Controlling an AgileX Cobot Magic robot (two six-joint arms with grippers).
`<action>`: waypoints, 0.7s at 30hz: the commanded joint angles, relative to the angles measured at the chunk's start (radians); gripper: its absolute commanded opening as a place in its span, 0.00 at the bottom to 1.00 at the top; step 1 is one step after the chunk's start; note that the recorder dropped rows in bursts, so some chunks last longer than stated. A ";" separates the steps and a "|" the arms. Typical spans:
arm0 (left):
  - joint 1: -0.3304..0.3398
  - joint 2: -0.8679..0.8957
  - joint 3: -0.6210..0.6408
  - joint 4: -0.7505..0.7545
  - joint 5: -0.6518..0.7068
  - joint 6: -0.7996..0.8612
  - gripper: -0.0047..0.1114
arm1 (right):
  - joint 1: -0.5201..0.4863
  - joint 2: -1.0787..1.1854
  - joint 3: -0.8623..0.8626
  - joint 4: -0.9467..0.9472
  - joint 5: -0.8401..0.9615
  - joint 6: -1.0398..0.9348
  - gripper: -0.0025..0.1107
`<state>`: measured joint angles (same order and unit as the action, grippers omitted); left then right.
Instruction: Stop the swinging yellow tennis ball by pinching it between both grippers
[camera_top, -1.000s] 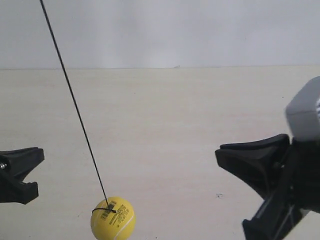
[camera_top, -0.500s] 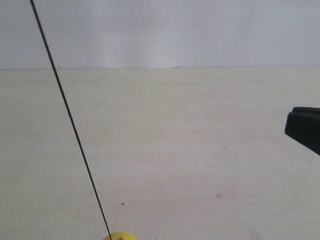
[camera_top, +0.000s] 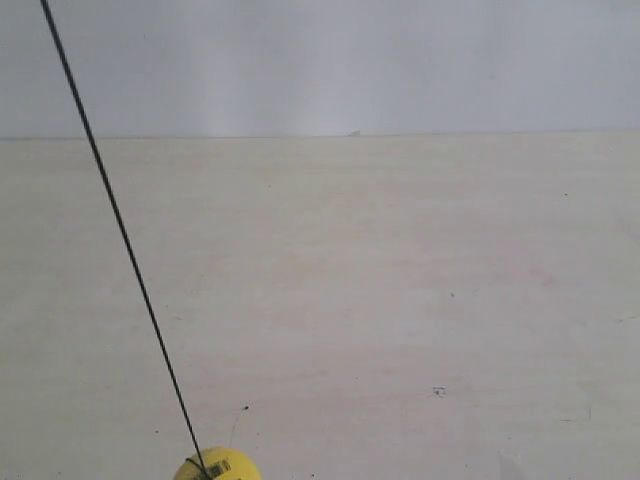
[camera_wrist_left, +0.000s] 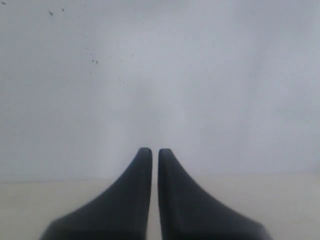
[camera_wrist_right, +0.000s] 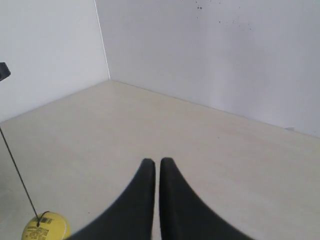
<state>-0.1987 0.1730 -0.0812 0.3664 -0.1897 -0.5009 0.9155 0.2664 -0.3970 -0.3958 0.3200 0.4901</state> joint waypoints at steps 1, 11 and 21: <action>-0.008 -0.084 -0.002 -0.011 0.012 -0.027 0.08 | 0.001 -0.014 -0.003 -0.007 0.004 0.000 0.02; -0.008 -0.173 -0.002 -0.011 -0.001 -0.056 0.08 | 0.001 -0.013 -0.003 -0.007 0.010 0.001 0.02; -0.008 -0.173 -0.002 -0.011 0.014 -0.052 0.08 | 0.001 -0.013 -0.003 -0.007 0.010 0.001 0.02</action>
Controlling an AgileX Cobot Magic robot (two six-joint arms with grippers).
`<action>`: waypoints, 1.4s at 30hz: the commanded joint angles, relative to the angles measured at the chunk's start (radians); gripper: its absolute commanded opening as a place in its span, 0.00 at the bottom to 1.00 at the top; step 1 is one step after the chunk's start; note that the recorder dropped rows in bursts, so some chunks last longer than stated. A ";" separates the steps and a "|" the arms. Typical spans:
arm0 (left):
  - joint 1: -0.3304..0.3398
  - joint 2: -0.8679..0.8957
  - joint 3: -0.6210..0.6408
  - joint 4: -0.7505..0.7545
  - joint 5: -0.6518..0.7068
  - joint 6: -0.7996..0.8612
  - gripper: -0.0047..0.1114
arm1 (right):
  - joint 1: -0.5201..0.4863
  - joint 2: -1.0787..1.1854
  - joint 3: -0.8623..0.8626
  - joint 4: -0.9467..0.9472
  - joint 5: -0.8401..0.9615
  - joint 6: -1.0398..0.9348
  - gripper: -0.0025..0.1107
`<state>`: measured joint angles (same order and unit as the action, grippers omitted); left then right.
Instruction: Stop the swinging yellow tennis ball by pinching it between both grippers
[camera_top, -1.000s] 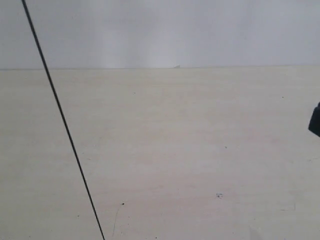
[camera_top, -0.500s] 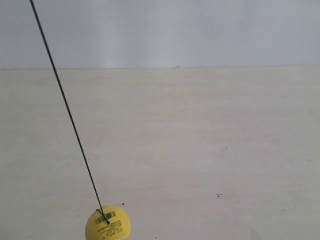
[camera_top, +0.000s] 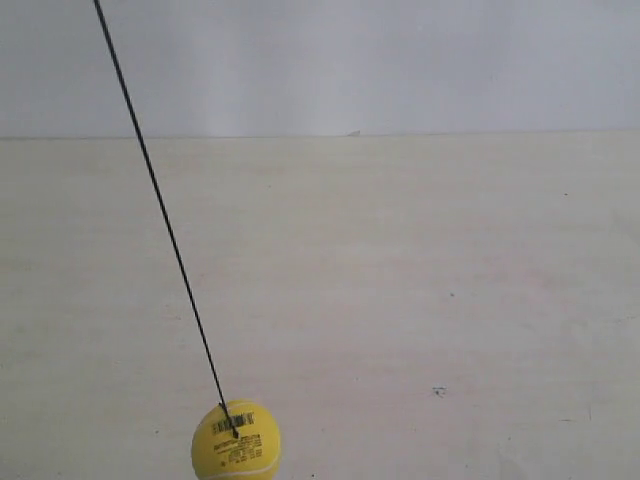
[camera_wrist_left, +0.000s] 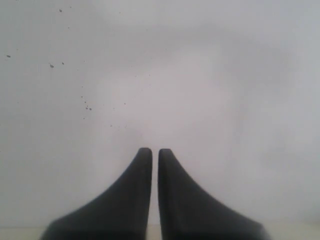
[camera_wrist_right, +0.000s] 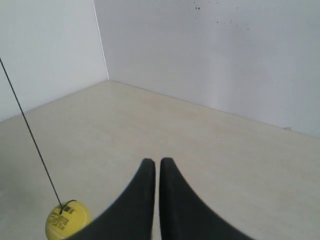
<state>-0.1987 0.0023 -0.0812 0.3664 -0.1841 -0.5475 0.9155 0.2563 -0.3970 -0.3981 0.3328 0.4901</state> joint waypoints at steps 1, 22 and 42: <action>-0.008 -0.002 -0.002 -0.011 0.008 -0.006 0.08 | 0.001 -0.003 -0.003 -0.005 -0.003 0.001 0.02; -0.010 -0.002 0.005 -0.011 0.008 -0.006 0.08 | 0.001 -0.003 -0.003 -0.005 -0.003 0.001 0.02; 0.137 -0.002 0.081 -0.465 0.193 -0.006 0.08 | 0.001 -0.003 -0.003 -0.005 -0.003 -0.001 0.02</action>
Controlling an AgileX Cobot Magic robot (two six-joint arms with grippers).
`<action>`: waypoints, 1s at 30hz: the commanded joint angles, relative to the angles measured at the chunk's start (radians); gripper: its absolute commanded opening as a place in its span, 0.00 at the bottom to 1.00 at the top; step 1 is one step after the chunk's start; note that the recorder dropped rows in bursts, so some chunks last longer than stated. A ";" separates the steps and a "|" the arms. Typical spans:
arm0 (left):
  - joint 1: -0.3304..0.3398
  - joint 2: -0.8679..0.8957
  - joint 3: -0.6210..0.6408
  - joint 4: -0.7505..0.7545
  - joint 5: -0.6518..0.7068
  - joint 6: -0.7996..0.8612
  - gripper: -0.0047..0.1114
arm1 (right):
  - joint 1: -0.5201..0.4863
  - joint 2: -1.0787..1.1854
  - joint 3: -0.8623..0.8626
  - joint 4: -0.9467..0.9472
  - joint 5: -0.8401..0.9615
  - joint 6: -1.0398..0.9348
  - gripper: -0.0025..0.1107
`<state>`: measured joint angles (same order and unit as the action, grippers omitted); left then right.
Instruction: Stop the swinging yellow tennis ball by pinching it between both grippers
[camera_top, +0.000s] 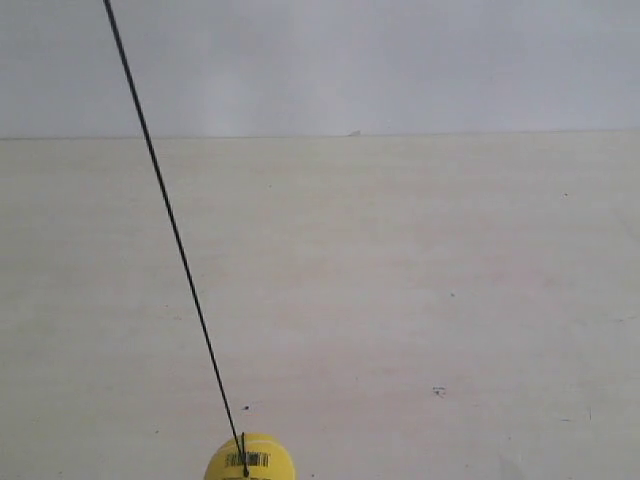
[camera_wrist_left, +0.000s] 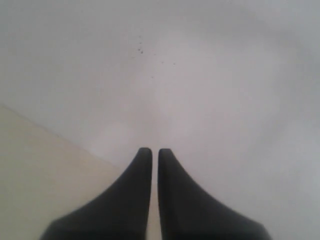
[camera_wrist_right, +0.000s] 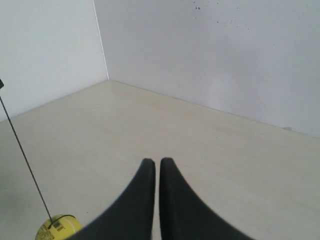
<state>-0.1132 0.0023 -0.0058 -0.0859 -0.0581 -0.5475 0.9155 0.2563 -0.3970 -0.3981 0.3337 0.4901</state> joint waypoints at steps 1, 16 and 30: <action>0.065 -0.002 0.006 -0.013 0.090 -0.006 0.08 | 0.001 -0.003 -0.003 -0.005 -0.004 -0.001 0.02; 0.118 -0.002 0.006 0.026 0.371 -0.001 0.08 | 0.001 -0.003 -0.003 -0.005 -0.004 -0.002 0.02; 0.118 -0.002 0.006 0.028 0.373 0.025 0.08 | 0.001 -0.003 -0.003 -0.005 -0.004 -0.002 0.02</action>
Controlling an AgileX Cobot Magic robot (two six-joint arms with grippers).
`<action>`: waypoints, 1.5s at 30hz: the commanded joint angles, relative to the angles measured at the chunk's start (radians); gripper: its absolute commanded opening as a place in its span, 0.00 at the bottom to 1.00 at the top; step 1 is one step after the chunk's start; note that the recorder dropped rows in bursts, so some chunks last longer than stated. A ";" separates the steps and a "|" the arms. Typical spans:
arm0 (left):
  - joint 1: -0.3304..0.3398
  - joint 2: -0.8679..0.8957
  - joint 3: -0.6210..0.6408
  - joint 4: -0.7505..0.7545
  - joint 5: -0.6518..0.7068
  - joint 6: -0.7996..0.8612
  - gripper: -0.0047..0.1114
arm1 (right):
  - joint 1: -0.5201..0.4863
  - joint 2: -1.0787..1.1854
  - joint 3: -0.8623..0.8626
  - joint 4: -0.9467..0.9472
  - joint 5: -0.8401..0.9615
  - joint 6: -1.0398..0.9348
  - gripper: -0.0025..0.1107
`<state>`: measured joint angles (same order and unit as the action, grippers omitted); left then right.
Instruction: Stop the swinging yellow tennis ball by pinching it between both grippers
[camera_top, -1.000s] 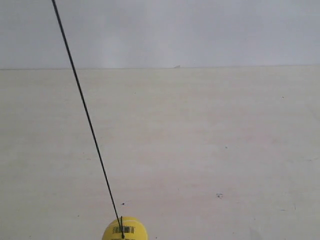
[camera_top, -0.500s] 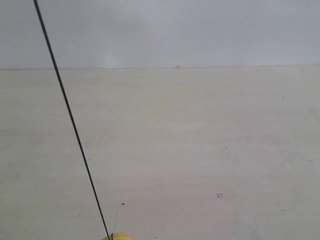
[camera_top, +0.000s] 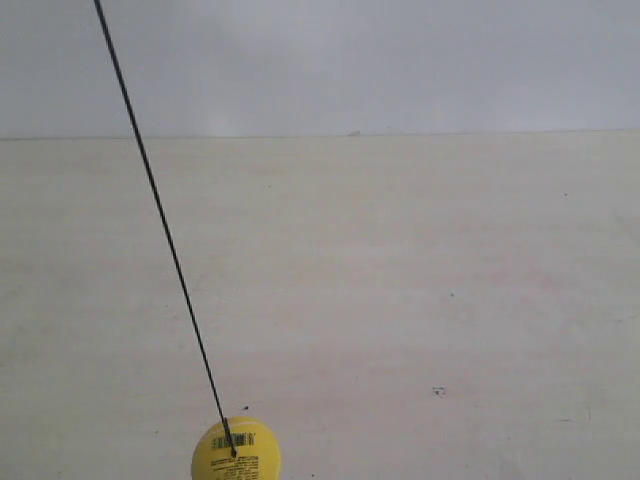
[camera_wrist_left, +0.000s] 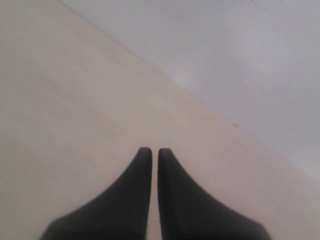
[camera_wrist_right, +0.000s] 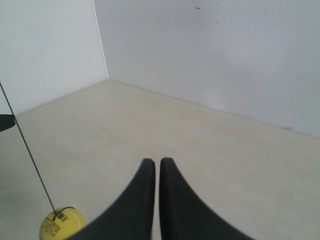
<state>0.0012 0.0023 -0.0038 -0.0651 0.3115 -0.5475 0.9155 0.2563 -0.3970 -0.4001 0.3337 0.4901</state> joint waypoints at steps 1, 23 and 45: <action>0.004 -0.002 0.004 0.007 0.003 0.069 0.08 | 0.001 -0.003 -0.003 -0.003 -0.004 -0.002 0.02; -0.001 -0.002 0.004 0.007 0.007 0.609 0.08 | 0.001 -0.003 -0.003 -0.003 -0.004 -0.001 0.02; 0.083 -0.002 0.004 0.032 -0.012 0.609 0.08 | 0.001 -0.003 -0.003 -0.007 -0.004 -0.001 0.02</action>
<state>0.0844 0.0023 -0.0038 -0.0346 0.3110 0.0559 0.9155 0.2563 -0.3970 -0.4021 0.3337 0.4901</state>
